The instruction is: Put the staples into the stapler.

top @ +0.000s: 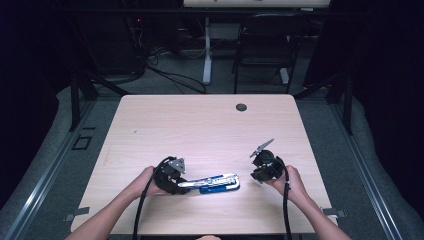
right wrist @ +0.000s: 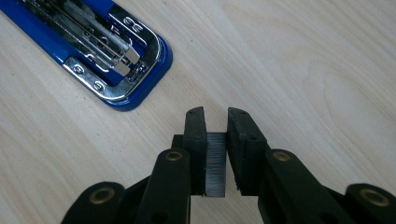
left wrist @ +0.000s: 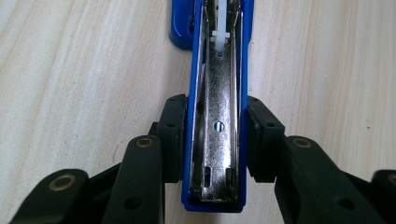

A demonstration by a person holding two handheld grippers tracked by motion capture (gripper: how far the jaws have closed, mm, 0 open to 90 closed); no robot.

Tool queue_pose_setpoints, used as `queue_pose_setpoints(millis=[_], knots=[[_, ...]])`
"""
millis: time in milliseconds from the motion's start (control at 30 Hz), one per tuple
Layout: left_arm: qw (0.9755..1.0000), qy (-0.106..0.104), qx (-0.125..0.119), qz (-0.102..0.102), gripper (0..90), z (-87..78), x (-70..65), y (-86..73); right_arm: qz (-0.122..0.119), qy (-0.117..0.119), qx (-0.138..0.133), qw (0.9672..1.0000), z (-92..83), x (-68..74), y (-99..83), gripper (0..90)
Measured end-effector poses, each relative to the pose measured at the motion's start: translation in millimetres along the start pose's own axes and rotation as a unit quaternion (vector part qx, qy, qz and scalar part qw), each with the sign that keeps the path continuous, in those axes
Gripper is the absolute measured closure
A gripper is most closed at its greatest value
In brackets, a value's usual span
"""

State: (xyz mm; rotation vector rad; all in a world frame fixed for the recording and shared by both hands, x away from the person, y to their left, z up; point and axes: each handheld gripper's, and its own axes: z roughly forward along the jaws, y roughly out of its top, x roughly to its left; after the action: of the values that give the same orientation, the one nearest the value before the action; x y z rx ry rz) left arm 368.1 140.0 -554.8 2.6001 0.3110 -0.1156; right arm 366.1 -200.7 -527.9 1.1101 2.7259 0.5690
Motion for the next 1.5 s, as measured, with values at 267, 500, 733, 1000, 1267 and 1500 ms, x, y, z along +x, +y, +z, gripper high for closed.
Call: queue_pose_setpoints(millis=[267,500,733,1000,1267,1500], knots=[[1.0,-0.001,-0.001,0.001,64.0,0.0,0.5,-0.1,-0.01,0.005,-0.012,0.9999,3.8,-3.3,10.6,78.5],[1.0,-0.002,0.0,0.002,64.0,0.0,0.9,0.0,-0.015,0.013,-0.021,0.9996,5.1,-1.8,18.2,78.5],[1.0,-0.003,-0.001,0.001,63.9,0.2,1.0,0.0,-0.022,0.017,-0.033,0.9991,6.7,-1.6,26.5,78.5],[1.0,-0.004,-0.002,0.001,63.5,-0.2,2.3,-0.2,-0.033,0.018,-0.036,0.9986,7.5,-3.0,35.6,78.5],[1.0,-0.001,-0.003,-0.002,63.1,-0.9,3.9,-0.6,-0.041,0.024,-0.044,0.9979,8.7,-1.0,44.1,78.5],[1.0,0.004,-0.001,-0.002,62.6,-1.6,5.1,-0.6,-0.052,0.028,-0.055,0.9967,7.5,1.1,48.5,78.6]])
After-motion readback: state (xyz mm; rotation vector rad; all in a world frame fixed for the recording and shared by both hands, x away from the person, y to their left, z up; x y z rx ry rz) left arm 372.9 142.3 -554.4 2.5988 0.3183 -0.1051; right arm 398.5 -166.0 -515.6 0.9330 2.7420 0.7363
